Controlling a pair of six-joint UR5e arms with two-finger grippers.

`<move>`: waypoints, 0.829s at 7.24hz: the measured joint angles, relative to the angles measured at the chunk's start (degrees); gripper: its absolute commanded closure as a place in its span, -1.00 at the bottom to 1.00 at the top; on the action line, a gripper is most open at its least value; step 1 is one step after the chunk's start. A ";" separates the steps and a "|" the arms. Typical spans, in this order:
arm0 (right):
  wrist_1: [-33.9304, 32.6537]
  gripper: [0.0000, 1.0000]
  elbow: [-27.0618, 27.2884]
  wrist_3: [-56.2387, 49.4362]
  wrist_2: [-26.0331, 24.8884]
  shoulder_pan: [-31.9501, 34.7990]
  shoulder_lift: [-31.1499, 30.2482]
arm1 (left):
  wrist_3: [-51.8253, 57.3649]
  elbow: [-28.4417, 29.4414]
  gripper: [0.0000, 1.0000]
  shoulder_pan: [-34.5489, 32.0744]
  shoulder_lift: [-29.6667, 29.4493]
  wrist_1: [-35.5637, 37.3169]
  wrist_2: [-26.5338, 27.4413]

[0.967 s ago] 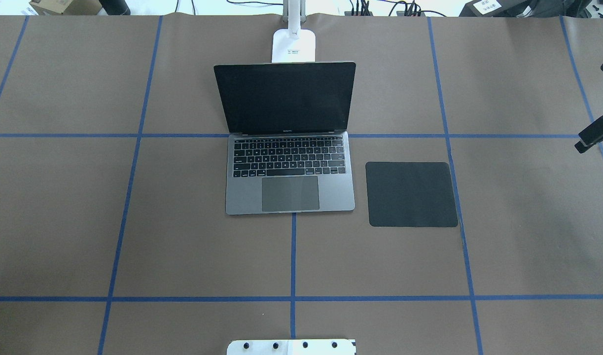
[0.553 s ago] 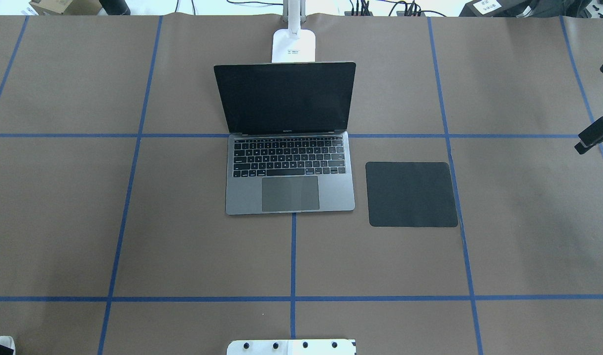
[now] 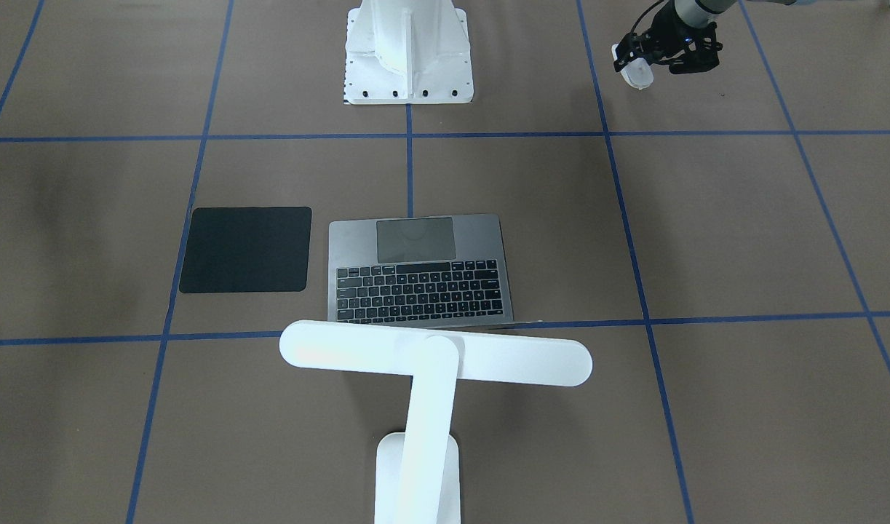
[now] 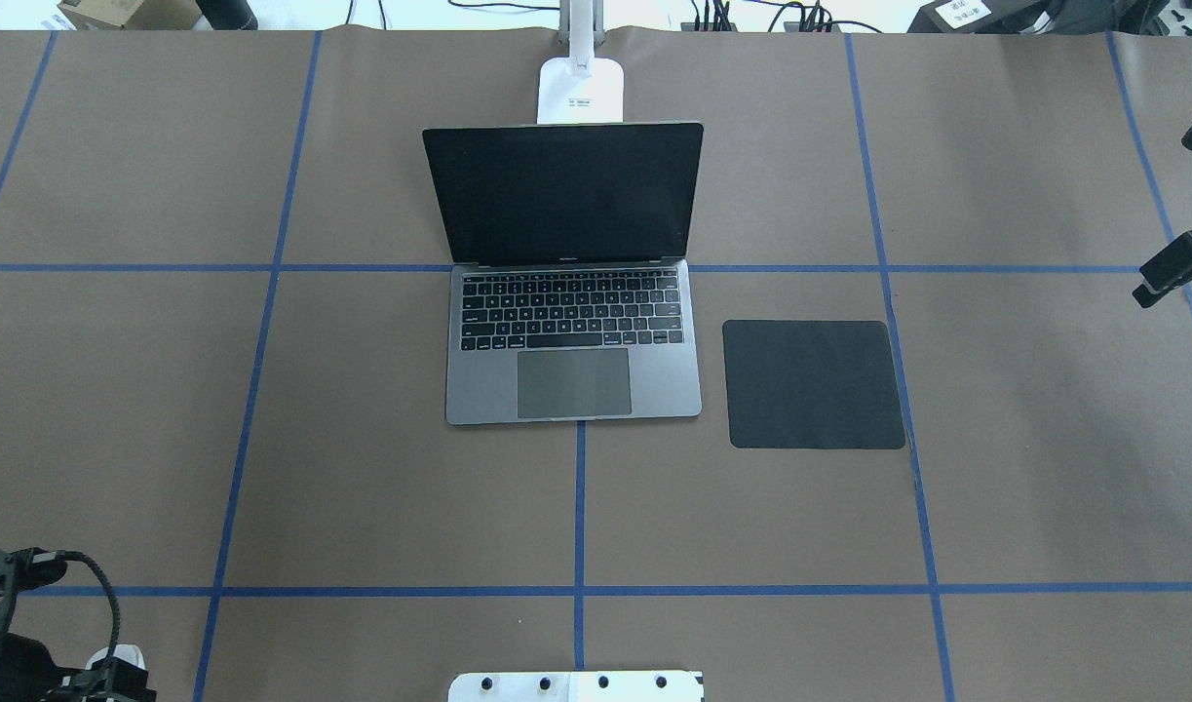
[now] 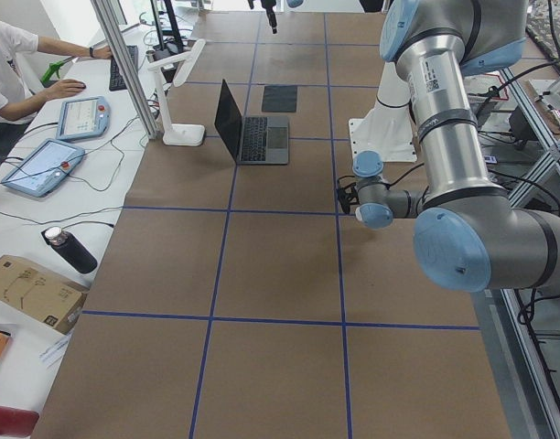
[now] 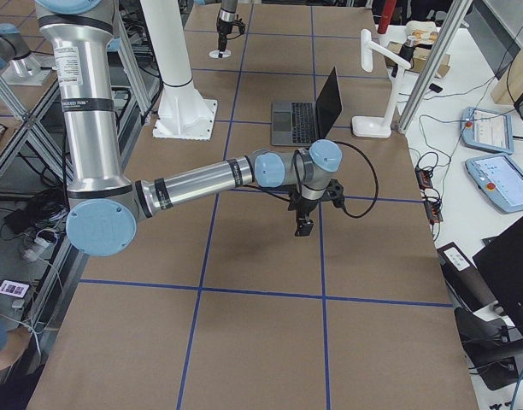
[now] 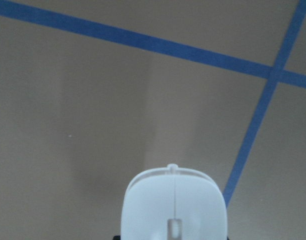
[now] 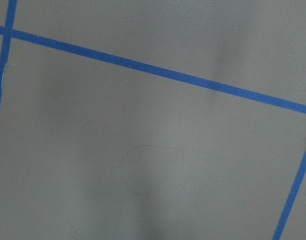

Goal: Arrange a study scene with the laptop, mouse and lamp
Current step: 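Carry the white mouse with the left gripper across the laptop front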

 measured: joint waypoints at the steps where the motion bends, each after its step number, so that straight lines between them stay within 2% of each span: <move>1: 0.02 -0.96 -0.48 0.00 0.32 -0.03 0.24 | 0.16 -0.79 -0.29 -0.57 -2.76 3.16 0.00; 3: 0.03 -0.96 -0.82 0.01 0.61 -0.10 0.46 | 0.35 -1.47 -0.29 -1.64 -8.47 8.06 -0.01; 6: 0.03 -0.96 -1.87 -0.01 0.79 -0.17 1.13 | 2.73 -1.41 -0.29 -4.72 -20.74 19.62 -0.08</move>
